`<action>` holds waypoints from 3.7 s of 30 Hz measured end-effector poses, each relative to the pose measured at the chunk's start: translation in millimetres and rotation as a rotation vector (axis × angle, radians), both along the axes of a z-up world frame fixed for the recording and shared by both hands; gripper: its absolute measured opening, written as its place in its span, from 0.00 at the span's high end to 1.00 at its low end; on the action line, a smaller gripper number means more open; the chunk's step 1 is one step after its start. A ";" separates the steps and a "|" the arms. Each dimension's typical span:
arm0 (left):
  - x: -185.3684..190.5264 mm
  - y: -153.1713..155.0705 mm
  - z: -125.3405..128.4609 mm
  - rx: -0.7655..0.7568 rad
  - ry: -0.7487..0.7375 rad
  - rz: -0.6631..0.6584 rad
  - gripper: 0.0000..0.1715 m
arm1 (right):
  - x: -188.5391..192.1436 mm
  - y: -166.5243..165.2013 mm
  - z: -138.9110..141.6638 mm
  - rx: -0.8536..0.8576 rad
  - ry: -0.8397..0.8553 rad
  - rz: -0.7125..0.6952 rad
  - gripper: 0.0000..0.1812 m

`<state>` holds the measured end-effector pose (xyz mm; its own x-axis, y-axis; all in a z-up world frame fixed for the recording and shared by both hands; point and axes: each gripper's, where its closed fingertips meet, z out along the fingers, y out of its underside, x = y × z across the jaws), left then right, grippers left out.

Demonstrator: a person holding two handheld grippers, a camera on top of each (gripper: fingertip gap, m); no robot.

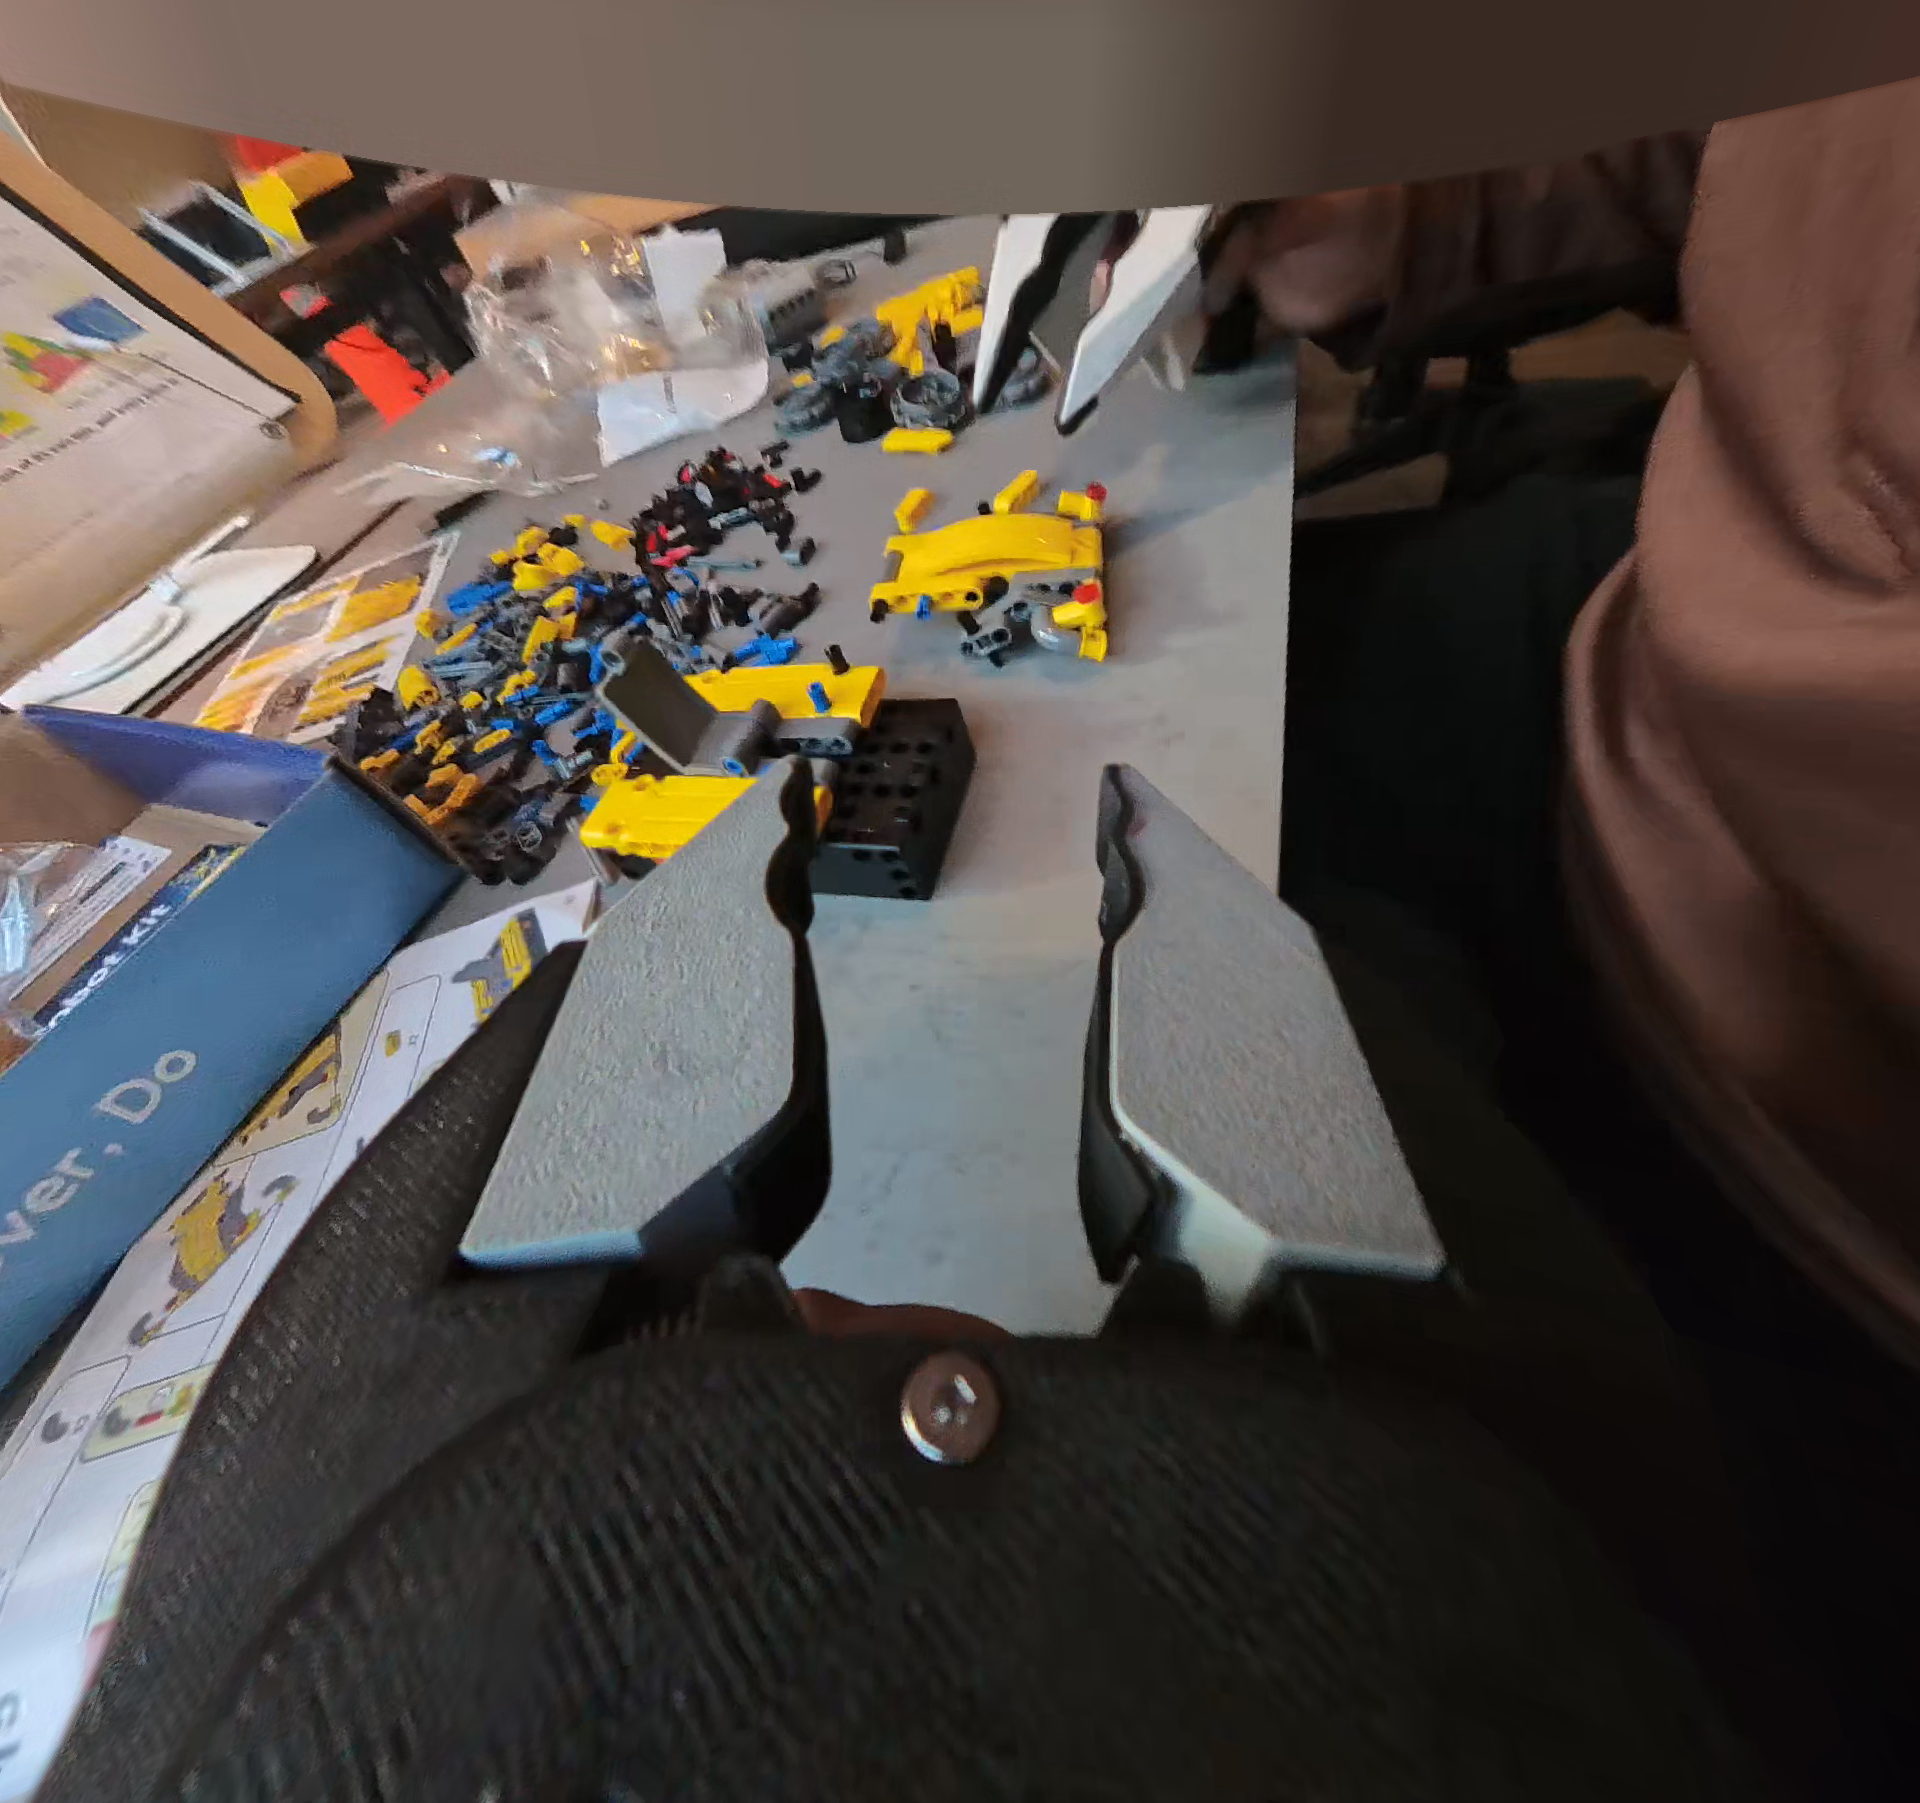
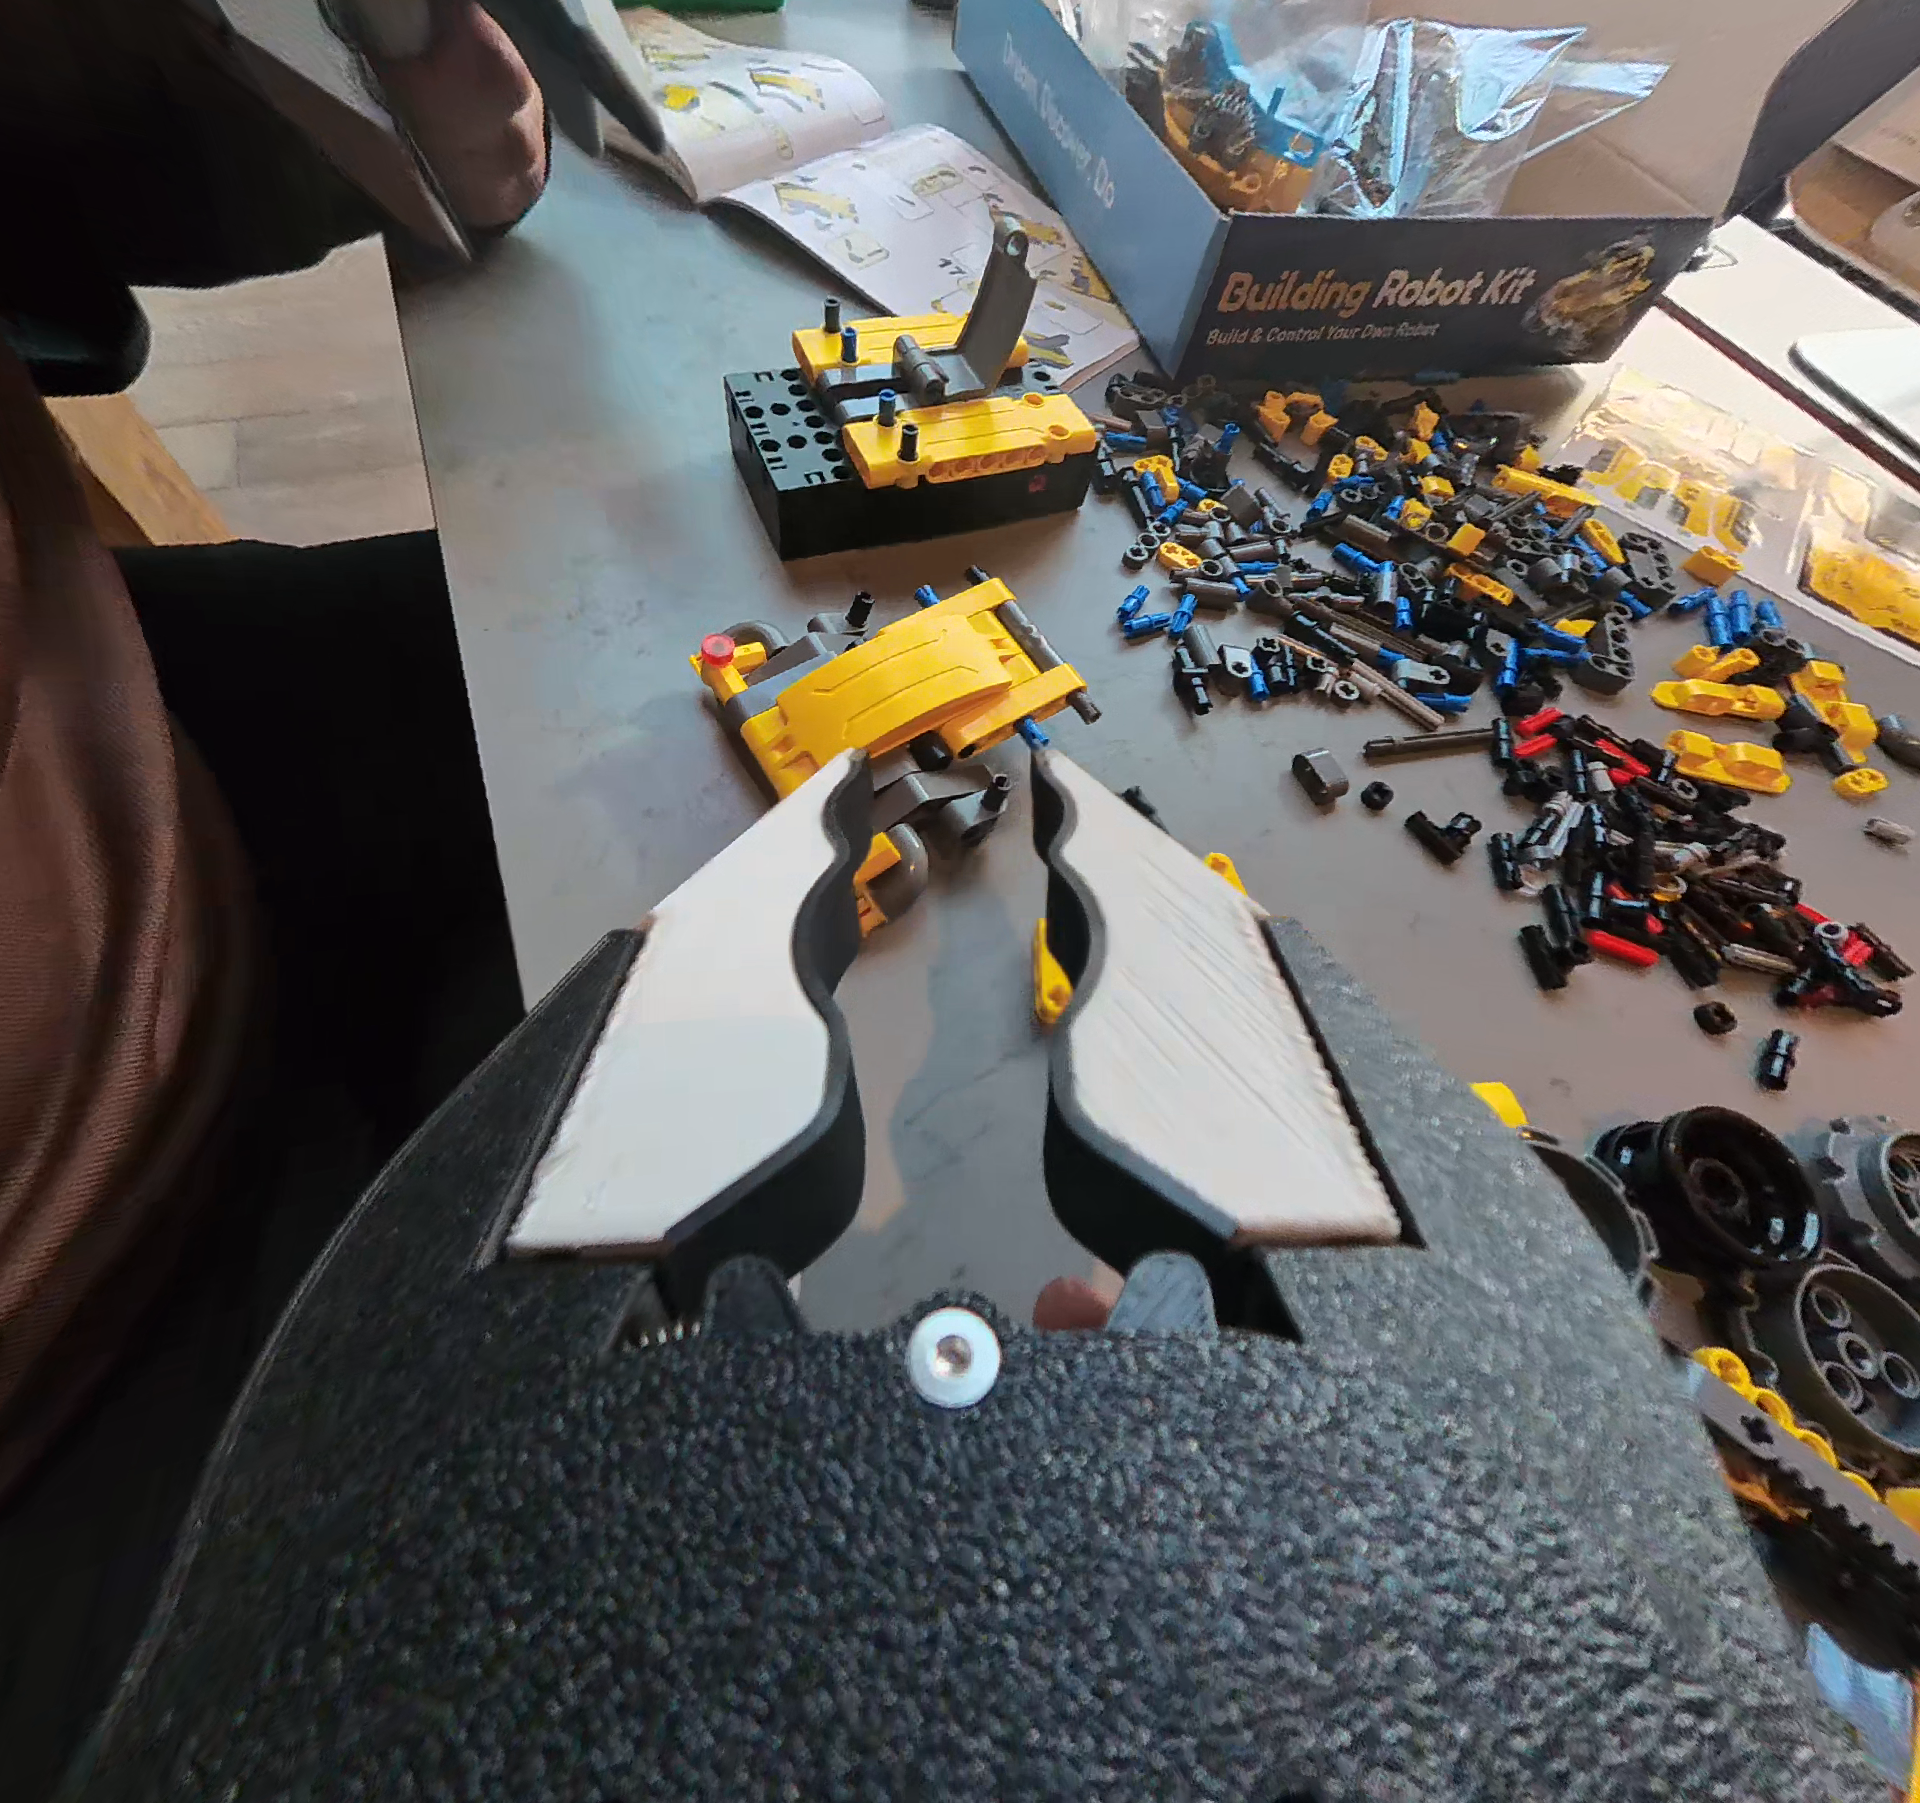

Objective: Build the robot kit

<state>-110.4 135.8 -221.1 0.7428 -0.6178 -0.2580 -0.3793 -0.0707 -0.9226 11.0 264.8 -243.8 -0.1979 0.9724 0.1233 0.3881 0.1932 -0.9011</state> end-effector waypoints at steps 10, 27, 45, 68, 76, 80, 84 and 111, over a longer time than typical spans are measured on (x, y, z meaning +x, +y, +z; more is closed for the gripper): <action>-24.7 10.0 16.1 0.000 -0.184 0.104 0.73 | -10.8 2.3 -0.3 0.019 0.001 -0.009 0.81; -21.9 -9.3 -28.2 -0.221 -0.009 0.267 0.70 | -11.6 -13.3 -8.1 0.026 -0.050 0.080 0.75; -11.4 -19.5 -35.6 -0.249 -0.042 0.204 0.78 | -20.6 -18.4 -10.2 0.003 -0.069 0.111 0.75; -9.9 -17.6 -44.0 -0.329 -0.050 0.194 0.84 | -26.5 -22.9 -13.1 0.011 -0.085 0.161 0.76; -10.6 -17.0 -44.5 -0.311 -0.025 0.209 0.85 | -28.9 -23.2 -16.0 0.030 -0.099 0.167 0.76; -11.9 -15.4 -48.3 -0.278 0.055 0.248 0.85 | -28.9 -21.6 -12.9 0.030 -0.079 0.155 0.76; -11.9 -14.4 -57.6 -0.249 0.200 0.289 0.83 | -28.3 -19.3 -7.9 0.016 -0.050 0.143 0.75; -17.5 -12.9 -48.5 -0.216 0.128 0.326 0.84 | 16.4 16.6 2.6 0.122 -0.044 -0.015 0.78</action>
<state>-127.8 123.0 -269.6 0.8790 -0.4053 -0.2512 -0.4158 -0.3935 -0.8199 27.4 281.4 -241.2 -0.1915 0.9535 0.2328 0.4305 0.2947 -0.8531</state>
